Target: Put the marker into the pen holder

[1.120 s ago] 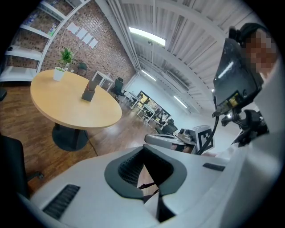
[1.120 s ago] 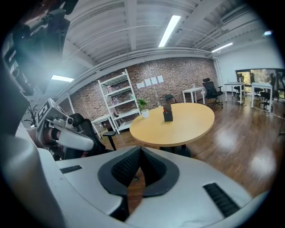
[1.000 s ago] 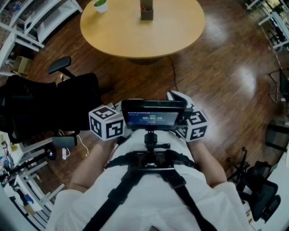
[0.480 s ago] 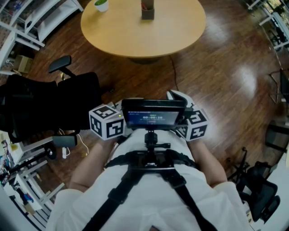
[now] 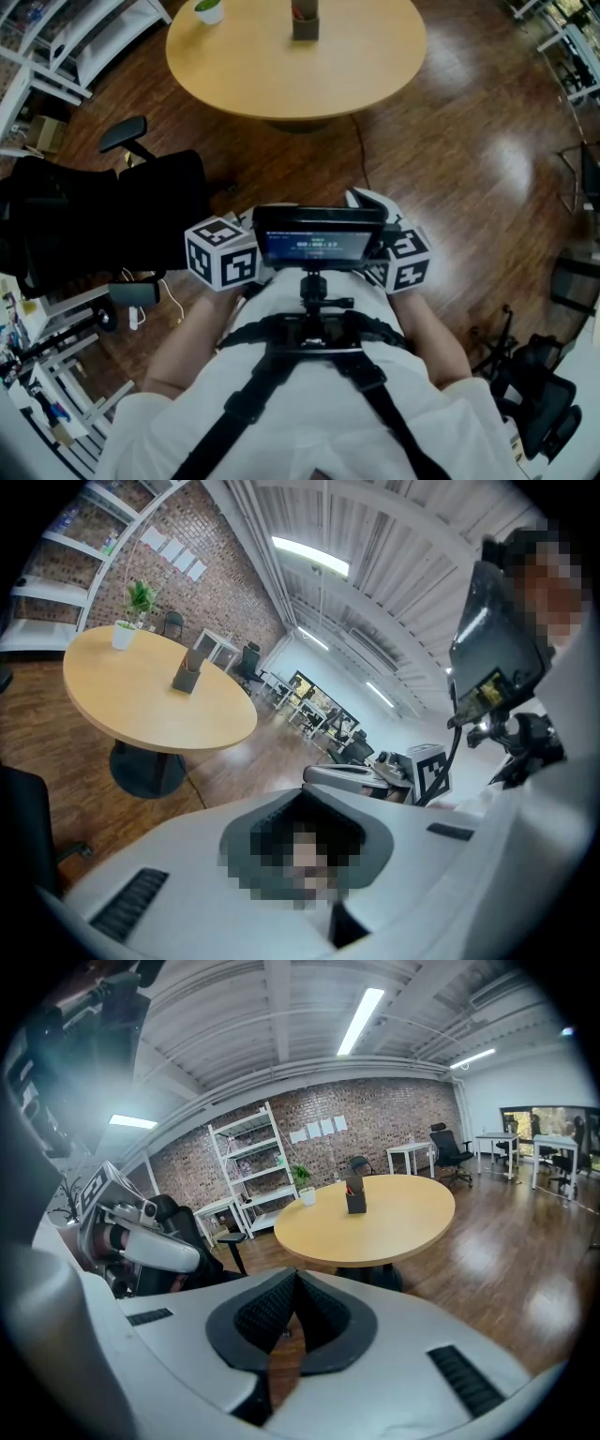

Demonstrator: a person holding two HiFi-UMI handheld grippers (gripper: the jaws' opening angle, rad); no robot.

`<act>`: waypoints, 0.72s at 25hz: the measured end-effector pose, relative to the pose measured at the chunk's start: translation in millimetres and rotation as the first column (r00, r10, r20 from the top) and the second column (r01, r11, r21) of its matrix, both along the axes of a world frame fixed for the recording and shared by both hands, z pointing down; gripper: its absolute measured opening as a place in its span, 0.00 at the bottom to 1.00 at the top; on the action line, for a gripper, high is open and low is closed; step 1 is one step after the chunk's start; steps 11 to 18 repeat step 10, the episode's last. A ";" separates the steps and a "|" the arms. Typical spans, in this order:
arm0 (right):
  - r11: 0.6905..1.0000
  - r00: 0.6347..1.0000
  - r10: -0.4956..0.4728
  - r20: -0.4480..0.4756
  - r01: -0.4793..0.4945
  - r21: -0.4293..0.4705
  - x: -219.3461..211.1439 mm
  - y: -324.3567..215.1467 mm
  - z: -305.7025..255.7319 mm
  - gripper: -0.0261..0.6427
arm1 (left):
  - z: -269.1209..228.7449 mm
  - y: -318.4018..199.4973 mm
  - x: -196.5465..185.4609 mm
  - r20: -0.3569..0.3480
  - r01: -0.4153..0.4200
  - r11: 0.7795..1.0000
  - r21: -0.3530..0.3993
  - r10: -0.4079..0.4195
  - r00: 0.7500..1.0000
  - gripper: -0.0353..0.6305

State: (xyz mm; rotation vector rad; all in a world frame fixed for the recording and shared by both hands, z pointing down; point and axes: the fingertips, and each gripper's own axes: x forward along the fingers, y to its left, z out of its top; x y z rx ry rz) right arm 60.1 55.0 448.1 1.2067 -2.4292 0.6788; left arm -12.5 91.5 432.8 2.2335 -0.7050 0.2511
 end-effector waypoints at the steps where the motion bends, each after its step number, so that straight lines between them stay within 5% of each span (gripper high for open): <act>1: 1.000 1.000 0.000 -0.001 0.000 0.000 -0.1 0.1 0.4 0.03 | 0.2 0.0 -0.1 -0.001 0.000 1.000 0.000 0.000 1.000 0.04; 18: 1.000 1.000 -0.007 -0.007 0.007 -0.004 0.7 -0.1 0.4 0.03 | -0.3 -1.4 1.7 -0.002 -0.003 1.000 -0.005 0.003 1.000 0.04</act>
